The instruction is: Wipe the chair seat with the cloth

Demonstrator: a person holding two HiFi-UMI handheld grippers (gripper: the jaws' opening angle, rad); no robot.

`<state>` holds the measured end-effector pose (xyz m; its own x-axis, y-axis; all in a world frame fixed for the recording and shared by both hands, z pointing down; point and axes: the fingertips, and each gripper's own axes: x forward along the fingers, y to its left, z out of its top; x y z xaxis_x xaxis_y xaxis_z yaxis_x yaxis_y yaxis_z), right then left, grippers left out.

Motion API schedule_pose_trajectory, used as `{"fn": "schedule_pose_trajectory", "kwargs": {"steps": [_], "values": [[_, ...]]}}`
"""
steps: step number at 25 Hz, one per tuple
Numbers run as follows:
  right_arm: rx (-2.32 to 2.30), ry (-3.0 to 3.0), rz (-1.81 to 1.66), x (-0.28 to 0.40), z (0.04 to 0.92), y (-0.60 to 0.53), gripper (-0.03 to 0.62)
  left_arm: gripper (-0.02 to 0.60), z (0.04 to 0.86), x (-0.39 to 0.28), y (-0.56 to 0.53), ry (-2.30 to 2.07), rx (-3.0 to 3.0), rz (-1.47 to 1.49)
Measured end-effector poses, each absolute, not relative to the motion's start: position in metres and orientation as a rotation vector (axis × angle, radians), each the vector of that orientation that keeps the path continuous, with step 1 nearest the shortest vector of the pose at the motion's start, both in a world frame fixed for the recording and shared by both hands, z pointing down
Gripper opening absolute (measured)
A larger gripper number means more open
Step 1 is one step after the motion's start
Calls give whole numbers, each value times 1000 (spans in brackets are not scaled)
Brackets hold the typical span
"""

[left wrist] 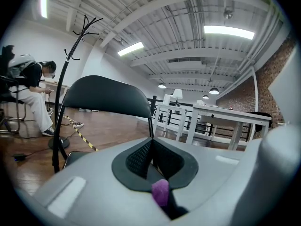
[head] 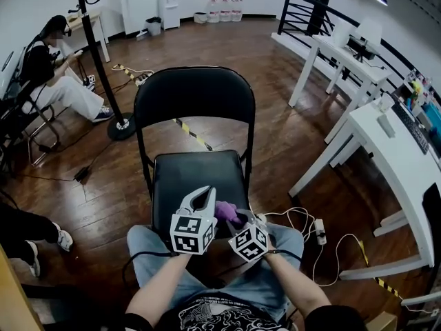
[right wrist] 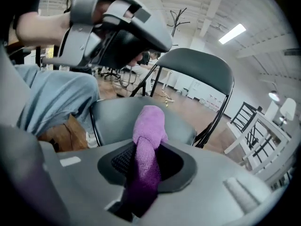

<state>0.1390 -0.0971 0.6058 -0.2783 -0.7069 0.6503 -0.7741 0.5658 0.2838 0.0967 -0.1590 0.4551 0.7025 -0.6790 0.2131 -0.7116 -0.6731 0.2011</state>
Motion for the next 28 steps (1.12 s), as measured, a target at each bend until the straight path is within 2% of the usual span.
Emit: {"fn": "schedule_pose_trajectory", "kwargs": {"steps": [12, 28], "values": [[1453, -2274, 245, 109, 508, -115, 87, 3, 436, 74, -142, -1159, 2660, 134], [1634, -2455, 321, 73, 448, -67, 87, 3, 418, 20, -70, -1255, 2635, 54]]}}
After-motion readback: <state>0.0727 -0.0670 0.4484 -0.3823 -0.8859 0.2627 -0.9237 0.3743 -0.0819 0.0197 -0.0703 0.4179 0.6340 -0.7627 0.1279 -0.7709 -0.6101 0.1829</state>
